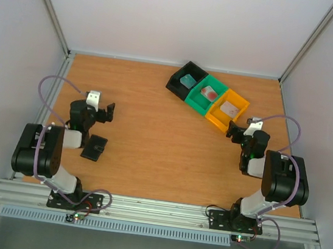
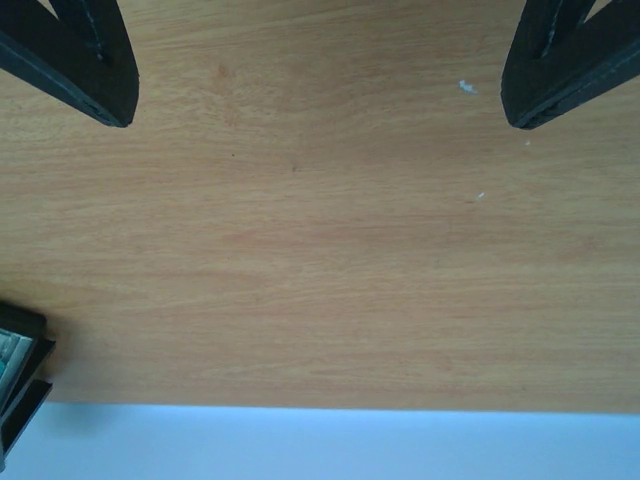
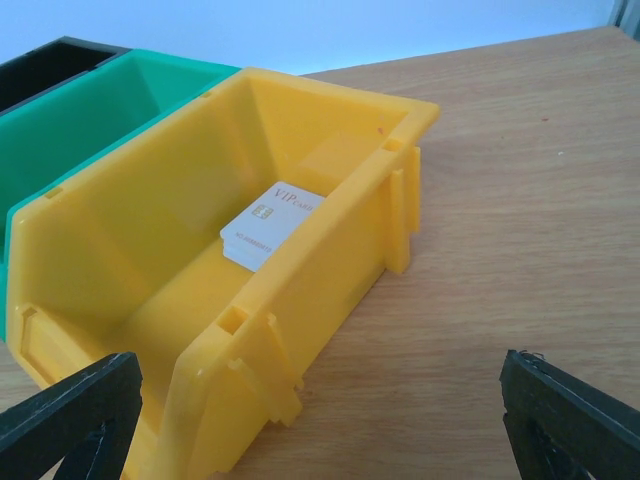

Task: Take the credit cards out of the card holder

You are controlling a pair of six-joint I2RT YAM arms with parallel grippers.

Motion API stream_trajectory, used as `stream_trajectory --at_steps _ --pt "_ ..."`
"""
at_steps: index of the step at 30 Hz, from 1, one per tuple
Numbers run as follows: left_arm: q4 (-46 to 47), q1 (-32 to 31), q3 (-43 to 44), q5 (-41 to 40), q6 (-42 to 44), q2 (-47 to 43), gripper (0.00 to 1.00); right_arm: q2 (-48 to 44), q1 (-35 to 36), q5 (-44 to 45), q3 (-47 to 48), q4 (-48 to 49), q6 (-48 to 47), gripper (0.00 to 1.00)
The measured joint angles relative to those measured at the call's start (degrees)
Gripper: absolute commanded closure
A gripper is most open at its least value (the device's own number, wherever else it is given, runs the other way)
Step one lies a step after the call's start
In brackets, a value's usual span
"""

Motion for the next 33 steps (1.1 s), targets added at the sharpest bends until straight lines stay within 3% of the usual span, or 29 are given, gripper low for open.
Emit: stream_trajectory --at_steps 3,9,12,14,17,22,27,33 --pt "-15.7 0.0 8.2 0.4 0.2 -1.4 0.01 -2.9 0.0 2.0 -2.2 0.3 0.2 0.01" --pt "-59.8 0.1 50.2 0.7 6.1 1.4 0.01 -23.4 0.0 5.9 -5.5 -5.2 3.6 0.01" --pt "-77.9 0.1 59.7 1.8 11.0 -1.3 0.01 -32.2 0.0 2.8 0.0 -13.8 6.4 0.01" --pt "-93.9 0.1 60.9 1.3 15.5 -3.4 0.01 -33.3 0.0 -1.1 8.4 -22.8 8.3 0.02" --pt "-105.8 0.0 58.0 -0.9 20.3 -3.9 0.01 -32.3 0.6 -7.1 21.4 -35.8 10.3 0.02" --pt "-120.8 0.1 45.7 -6.3 27.9 -2.1 0.01 -31.4 6.8 -11.0 30.4 -53.4 10.6 0.03" --pt "-124.2 0.0 43.1 -7.1 29.8 1.0 0.01 -31.1 17.2 -9.0 32.7 -67.1 8.0 0.02" --pt "-120.7 -4.0 37.5 -12.2 29.5 4.6 0.01 -31.1 23.5 -6.9 32.9 -73.9 6.2 0.02"
